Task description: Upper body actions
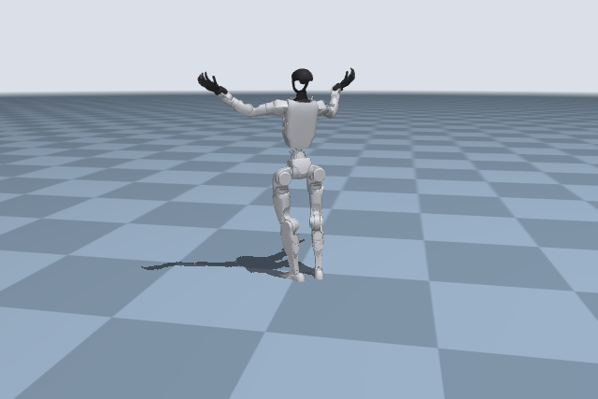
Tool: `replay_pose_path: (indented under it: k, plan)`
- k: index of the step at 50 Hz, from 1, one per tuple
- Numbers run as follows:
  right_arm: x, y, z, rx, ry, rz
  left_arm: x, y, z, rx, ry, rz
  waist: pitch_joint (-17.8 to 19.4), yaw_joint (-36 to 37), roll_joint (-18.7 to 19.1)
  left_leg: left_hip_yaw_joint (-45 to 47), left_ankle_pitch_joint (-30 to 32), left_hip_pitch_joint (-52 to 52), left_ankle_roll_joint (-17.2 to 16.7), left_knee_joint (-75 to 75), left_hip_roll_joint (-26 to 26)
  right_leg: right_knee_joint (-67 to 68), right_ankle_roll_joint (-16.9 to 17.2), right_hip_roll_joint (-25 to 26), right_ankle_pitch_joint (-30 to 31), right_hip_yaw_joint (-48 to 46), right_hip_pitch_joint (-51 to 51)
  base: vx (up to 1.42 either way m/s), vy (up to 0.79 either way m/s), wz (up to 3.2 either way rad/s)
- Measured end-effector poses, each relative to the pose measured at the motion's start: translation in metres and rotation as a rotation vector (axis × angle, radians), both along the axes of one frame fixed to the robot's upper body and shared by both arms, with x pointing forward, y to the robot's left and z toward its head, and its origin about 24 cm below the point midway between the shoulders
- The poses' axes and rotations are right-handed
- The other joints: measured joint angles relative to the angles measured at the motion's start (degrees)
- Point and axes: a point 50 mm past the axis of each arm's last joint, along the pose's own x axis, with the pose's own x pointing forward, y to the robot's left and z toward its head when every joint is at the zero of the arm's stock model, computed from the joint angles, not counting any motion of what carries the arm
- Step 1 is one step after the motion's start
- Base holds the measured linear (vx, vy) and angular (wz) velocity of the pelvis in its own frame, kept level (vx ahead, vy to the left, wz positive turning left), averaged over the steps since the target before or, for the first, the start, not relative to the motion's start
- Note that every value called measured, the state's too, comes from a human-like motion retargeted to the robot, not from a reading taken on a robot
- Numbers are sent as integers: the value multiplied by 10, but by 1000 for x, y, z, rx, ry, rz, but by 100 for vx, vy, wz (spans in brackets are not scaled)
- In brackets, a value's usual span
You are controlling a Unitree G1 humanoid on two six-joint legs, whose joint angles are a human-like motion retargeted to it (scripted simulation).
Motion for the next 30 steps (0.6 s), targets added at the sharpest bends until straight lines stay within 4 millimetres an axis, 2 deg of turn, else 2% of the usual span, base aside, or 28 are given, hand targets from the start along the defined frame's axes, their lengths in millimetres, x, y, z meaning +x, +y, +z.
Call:
replay_pose_path:
  k: [2, 3, 5, 8, 11, 13, 15, 18, 20, 23, 25, 27, 30]
  plan:
    - [-3, 17, 8, -75, -53, -61, -8, -20, 13, 28, -4, 296, -1, -3, 0, -4, 0, 4, 1, 0, -2, -2, -1, 1, -2, -2, 8, 0, 0, 0]
    - [-4, 28, 13, -128, -68, -105, -6, -31, 23, 64, 30, 405, -1, -4, -1, -6, -1, 7, 2, 0, -2, -2, -1, 1, -3, -3, 12, 0, 0, 0]
    - [-6, 52, 28, -255, -82, -167, 5, -56, 47, 236, 126, 503, -4, -5, -2, -9, -1, 10, 2, 1, -3, -3, -1, 2, -4, -5, 18, 7, 2, 18]
    - [-7, 100, 53, -524, -75, -202, 46, -108, 79, 604, 259, 417, -14, -4, -3, -15, -1, 12, 3, 3, -4, -4, -1, 2, -6, -11, 25, 9, 2, 18]
    - [-12, 149, 72, -839, -37, -315, 86, -166, 98, 917, 390, 405, -24, -1, -8, -20, -1, 13, 4, 4, -5, -5, -1, 2, -8, -15, 31, 7, 2, 15]
    - [-18, 176, 81, -1019, 4, -498, 102, -196, 107, 1078, 492, 532, -28, 0, -11, -22, -1, 14, 4, 6, -6, -6, -2, 2, -9, -16, 34, 8, 2, 10]
    - [-26, 193, 90, -1101, 35, -765, 114, -216, 113, 1144, 578, 762, -28, 3, -14, -23, -1, 16, 5, 7, -6, -5, -2, 2, -9, -15, 37, 6, 3, 4]
    - [-42, 201, 97, -1031, -82, -1079, 114, -233, 121, 1123, 553, 1168, -26, 8, -19, -23, -1, 17, 5, 8, -5, -5, -3, 2, -9, -15, 38, 2, 1, 0]
    - [-41, 200, 97, -1045, -124, -1115, 108, -236, 123, 1115, 491, 1356, -23, 9, -20, -23, -1, 16, 5, 9, -4, -4, -3, 2, -8, -15, 38, 0, 0, 0]
    - [-27, 177, 95, -1027, -22, -981, 97, -208, 122, 977, 481, 1304, -22, 8, -18, -19, 0, 9, 3, 11, -1, -2, -3, 1, -7, -12, 29, -3, 0, -5]
    - [-21, 148, 92, -928, 82, -902, 84, -174, 119, 804, 537, 1161, -21, 8, -16, -15, 0, 3, 2, 11, 0, -2, -3, 1, -5, -9, 21, -9, 2, -17]
    - [-18, 116, 85, -782, 152, -851, 72, -135, 108, 588, 566, 941, -22, 11, -13, -13, 1, -4, 2, 11, 2, -2, -3, 1, -3, -7, 13, -8, 5, -12]
    - [-10, 71, 64, -541, 183, -738, 77, -91, 79, 299, 511, 468, -26, 9, -9, -16, 2, -12, 2, 12, 3, -2, -1, 1, -3, -9, 8, -6, 2, 9]
